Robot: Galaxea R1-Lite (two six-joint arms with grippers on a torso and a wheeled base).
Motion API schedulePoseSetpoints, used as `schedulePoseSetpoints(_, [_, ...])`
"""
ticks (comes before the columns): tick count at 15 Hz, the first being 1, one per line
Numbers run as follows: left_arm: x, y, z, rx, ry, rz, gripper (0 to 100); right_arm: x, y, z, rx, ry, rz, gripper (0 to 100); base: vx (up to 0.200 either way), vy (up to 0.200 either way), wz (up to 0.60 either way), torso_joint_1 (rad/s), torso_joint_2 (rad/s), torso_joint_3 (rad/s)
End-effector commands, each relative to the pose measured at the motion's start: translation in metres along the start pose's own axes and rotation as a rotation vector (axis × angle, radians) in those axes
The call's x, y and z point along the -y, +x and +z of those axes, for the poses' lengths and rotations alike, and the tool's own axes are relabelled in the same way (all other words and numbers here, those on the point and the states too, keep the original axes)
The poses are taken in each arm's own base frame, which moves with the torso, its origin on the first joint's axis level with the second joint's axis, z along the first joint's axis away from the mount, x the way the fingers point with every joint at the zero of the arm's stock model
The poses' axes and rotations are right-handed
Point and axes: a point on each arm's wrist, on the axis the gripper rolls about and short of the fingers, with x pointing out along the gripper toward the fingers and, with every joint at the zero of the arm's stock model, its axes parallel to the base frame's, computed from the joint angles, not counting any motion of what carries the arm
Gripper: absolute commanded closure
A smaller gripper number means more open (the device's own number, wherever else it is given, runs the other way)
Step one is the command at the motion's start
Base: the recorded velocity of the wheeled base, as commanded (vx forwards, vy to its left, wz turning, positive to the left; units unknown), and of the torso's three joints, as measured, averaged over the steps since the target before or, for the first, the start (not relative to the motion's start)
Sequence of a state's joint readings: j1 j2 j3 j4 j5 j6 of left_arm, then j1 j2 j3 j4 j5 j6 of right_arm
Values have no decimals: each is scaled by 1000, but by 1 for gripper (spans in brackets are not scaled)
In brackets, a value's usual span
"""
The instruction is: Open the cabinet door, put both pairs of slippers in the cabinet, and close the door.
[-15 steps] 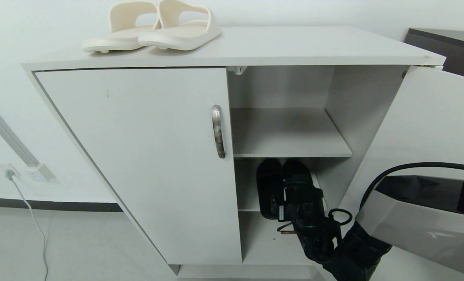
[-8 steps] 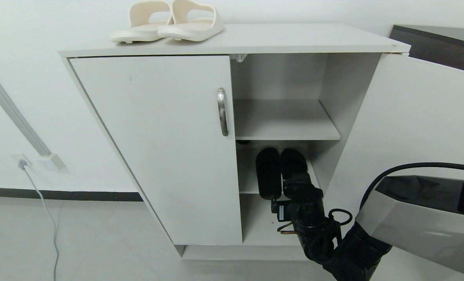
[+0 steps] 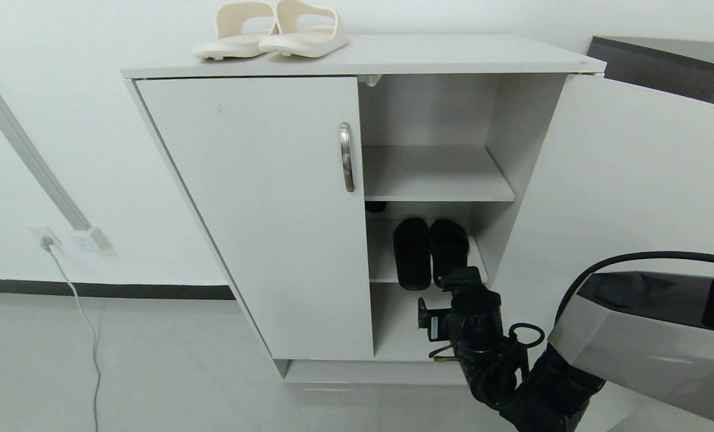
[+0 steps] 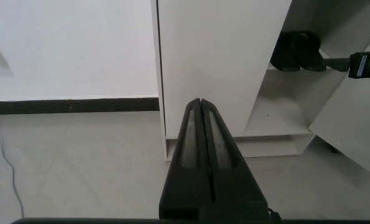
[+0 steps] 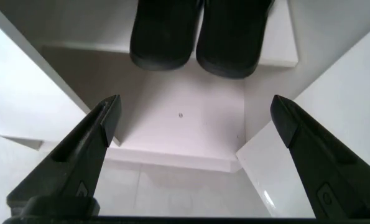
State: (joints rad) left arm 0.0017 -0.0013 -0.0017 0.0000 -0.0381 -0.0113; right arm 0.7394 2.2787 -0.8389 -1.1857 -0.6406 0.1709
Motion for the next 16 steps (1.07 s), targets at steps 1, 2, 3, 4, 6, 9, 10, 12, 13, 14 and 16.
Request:
schedulePoseSetpoints(1, [0, 0, 0, -1, 0, -2, 100, 1, -1, -1, -2, -2, 1, 0, 0, 0, 0, 0, 0, 0])
schedulePoseSetpoints(2, [0, 0, 0, -1, 0, -2, 100, 1, -1, -1, -1, -1, 1, 0, 0, 0, 0, 0, 0, 0])
schedulePoseSetpoints(3, [0, 0, 0, -1, 0, -2, 100, 1, -1, -2, -2, -2, 2, 0, 0, 0, 0, 0, 0, 0])
schedulePoseSetpoints(4, [0, 0, 0, -1, 0, -2, 100, 2, -2, -3, -4, -3, 3, 0, 0, 0, 0, 0, 0, 0])
schedulePoseSetpoints(6, [0, 0, 0, -1, 2, -3, 100, 2, -1, -2, -2, -2, 2, 0, 0, 0, 0, 0, 0, 0])
schedulePoseSetpoints(9, [0, 0, 0, -1, 2, -3, 100, 2, -2, -2, 3, 2, 3, 0, 0, 0, 0, 0, 0, 0])
schedulePoseSetpoints(10, [0, 0, 0, -1, 2, -3, 100, 3, -2, -3, 0, 0, 3, 0, 0, 0, 0, 7, 7, 105])
schedulePoseSetpoints(12, [0, 0, 0, -1, 2, -3, 100, 3, -2, -3, 1, 1, 3, 0, 0, 0, 0, 0, 2, 164])
schedulePoseSetpoints(13, [0, 0, 0, -1, 2, -3, 100, 2, -2, -2, 9, 7, 4, 0, 0, 0, 0, 2, 2, 188])
schedulePoseSetpoints(14, [0, 0, 0, -1, 2, -3, 100, 2, -1, -1, 16, 12, 5, 0, 0, 0, 0, 7, 2, 193])
schedulePoseSetpoints(16, [0, 0, 0, -1, 2, -3, 100, 1, -1, 0, 20, 13, 6, 0, 0, 0, 0, 0, 2, 203])
